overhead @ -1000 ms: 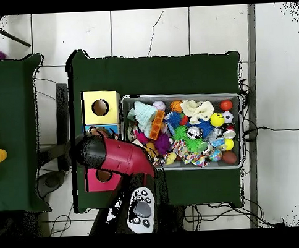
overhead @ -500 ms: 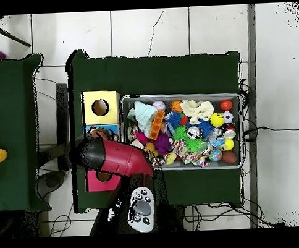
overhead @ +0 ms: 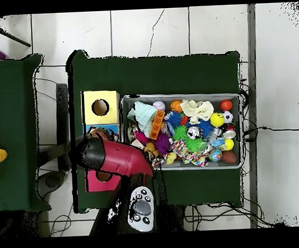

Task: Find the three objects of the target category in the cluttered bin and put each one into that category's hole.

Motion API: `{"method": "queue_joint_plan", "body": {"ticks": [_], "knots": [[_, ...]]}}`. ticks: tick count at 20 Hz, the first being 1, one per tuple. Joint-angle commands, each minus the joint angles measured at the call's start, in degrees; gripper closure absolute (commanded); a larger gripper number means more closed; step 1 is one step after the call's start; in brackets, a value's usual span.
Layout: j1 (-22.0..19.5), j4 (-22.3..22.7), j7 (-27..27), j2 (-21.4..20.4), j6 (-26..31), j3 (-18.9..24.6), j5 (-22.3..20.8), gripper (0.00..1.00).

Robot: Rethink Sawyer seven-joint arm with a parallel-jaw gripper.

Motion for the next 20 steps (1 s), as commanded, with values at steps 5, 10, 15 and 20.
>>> {"method": "queue_joint_plan", "body": {"ticks": [5,10,15,20], "knots": [[0.24,2.38,11.82,8.34,-7.16,3.14,-1.28,0.00],[1.54,1.47,11.85,8.74,-6.81,1.65,-1.09,0.00],[2.01,0.90,11.14,8.85,-6.15,0.92,-1.36,0.00],[1.80,1.32,11.05,8.43,-5.73,0.98,-1.26,0.00]]}}
